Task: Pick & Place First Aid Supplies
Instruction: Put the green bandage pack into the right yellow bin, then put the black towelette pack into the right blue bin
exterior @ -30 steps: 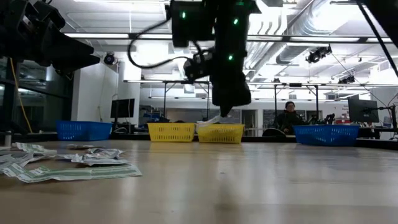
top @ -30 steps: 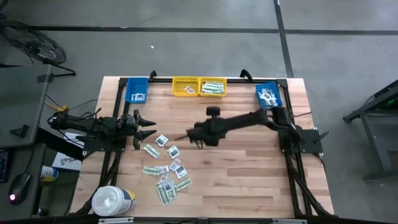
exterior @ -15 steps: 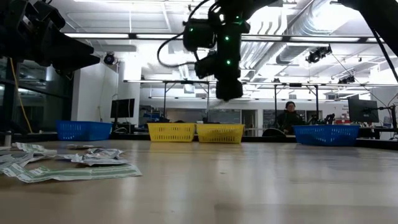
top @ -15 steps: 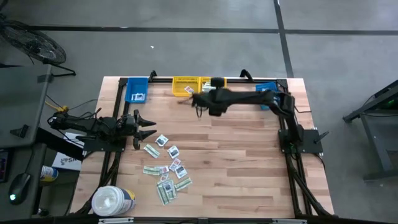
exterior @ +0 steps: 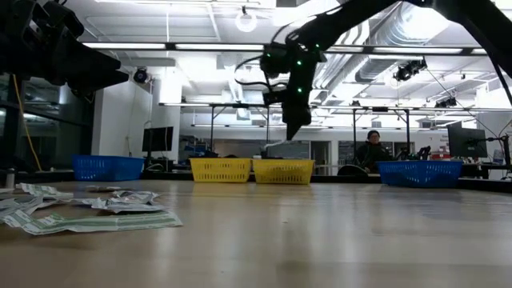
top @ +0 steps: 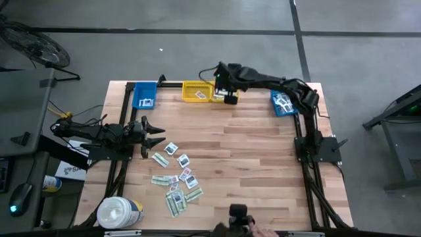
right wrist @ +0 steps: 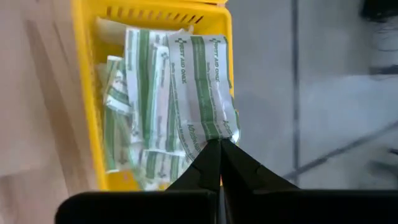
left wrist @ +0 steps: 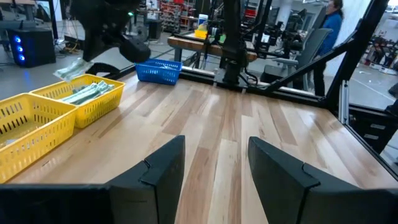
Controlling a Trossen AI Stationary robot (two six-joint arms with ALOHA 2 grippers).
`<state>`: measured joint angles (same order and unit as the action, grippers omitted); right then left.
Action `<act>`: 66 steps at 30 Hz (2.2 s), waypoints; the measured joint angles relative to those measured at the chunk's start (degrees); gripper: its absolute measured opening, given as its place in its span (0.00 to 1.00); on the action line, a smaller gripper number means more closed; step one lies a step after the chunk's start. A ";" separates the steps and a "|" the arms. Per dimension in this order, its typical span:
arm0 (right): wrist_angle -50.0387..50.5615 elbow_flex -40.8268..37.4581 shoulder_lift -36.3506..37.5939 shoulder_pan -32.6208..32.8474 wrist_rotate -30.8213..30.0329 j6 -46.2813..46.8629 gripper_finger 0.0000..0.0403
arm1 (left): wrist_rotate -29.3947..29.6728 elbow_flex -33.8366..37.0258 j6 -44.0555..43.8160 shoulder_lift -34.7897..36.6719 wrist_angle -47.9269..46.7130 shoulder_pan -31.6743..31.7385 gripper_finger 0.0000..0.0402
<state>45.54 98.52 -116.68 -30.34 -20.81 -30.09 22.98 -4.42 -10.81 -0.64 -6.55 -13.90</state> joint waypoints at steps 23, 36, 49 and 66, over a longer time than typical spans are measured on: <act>-1.22 0.00 -1.91 -7.63 24.11 1.59 0.00 | -0.24 0.01 -0.59 0.00 0.00 0.01 0.44; -1.22 -0.02 -3.10 -7.94 21.56 1.49 0.00 | -4.48 -0.01 -7.50 -0.02 -0.04 -0.02 0.44; -1.48 -0.02 -3.10 -7.94 21.39 3.04 0.11 | -4.39 0.00 -7.52 -0.02 -0.02 -0.02 0.44; 7.93 -0.04 4.79 -7.34 26.43 6.59 0.41 | -4.24 -0.03 -7.52 -0.02 -0.31 -0.02 0.44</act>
<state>53.47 98.48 -111.90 -37.68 5.62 -23.50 18.74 -4.45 -18.33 -0.67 -6.85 -13.91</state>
